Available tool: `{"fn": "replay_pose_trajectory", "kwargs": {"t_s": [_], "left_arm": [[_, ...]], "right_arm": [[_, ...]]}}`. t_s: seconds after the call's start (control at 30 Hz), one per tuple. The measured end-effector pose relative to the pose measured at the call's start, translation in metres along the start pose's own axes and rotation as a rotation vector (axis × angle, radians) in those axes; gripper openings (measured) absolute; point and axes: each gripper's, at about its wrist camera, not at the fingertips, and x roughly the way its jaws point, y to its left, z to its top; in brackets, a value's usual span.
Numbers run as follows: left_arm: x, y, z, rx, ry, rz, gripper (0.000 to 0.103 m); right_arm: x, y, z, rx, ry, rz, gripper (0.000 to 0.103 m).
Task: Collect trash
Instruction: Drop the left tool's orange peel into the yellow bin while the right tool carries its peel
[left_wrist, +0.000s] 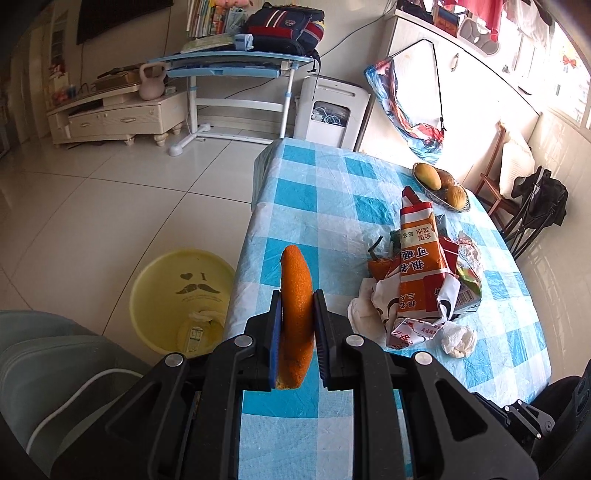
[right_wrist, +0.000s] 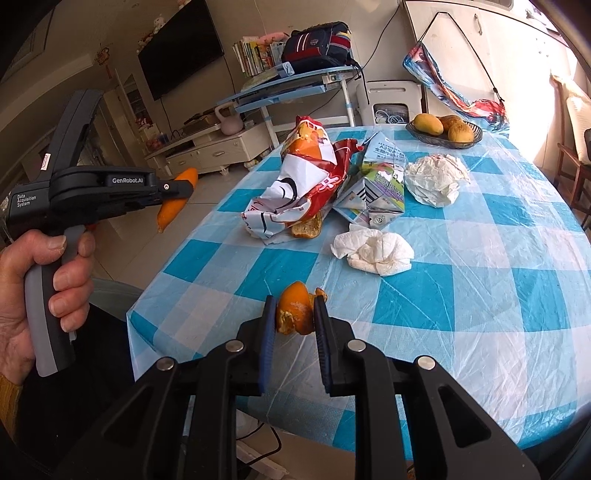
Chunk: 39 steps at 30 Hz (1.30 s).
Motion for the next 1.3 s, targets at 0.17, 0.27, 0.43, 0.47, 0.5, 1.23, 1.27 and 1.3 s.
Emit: {"fn": "replay_pose_trajectory", "kwargs": {"t_s": [0.17, 0.27, 0.43, 0.47, 0.5, 1.23, 1.27, 1.3], "left_arm": [[-0.008, 0.007, 0.003, -0.026, -0.037, 0.002, 0.016], [-0.016, 0.013, 0.005, -0.052, -0.067, 0.010, 0.016], [-0.033, 0.034, 0.011, -0.118, -0.124, 0.028, 0.016], [-0.035, 0.039, 0.012, -0.136, -0.132, 0.030, 0.016], [-0.037, 0.044, 0.013, -0.154, -0.139, 0.033, 0.016], [-0.061, 0.146, 0.034, -0.379, -0.182, 0.096, 0.016], [-0.057, 0.152, 0.035, -0.390, -0.161, 0.092, 0.016], [-0.054, 0.160, 0.034, -0.417, -0.147, 0.089, 0.016]], "right_arm": [[-0.003, 0.011, 0.001, -0.031, -0.016, 0.017, 0.021], [-0.004, 0.020, 0.004, -0.045, -0.026, 0.037, 0.021], [-0.005, 0.040, 0.011, -0.089, -0.041, 0.081, 0.021], [-0.004, 0.043, 0.013, -0.095, -0.043, 0.089, 0.021], [-0.003, 0.046, 0.015, -0.100, -0.045, 0.096, 0.021], [0.042, 0.106, 0.069, -0.204, -0.044, 0.215, 0.021], [0.047, 0.110, 0.073, -0.207, -0.039, 0.223, 0.021], [0.052, 0.114, 0.077, -0.210, -0.035, 0.231, 0.021]]}}
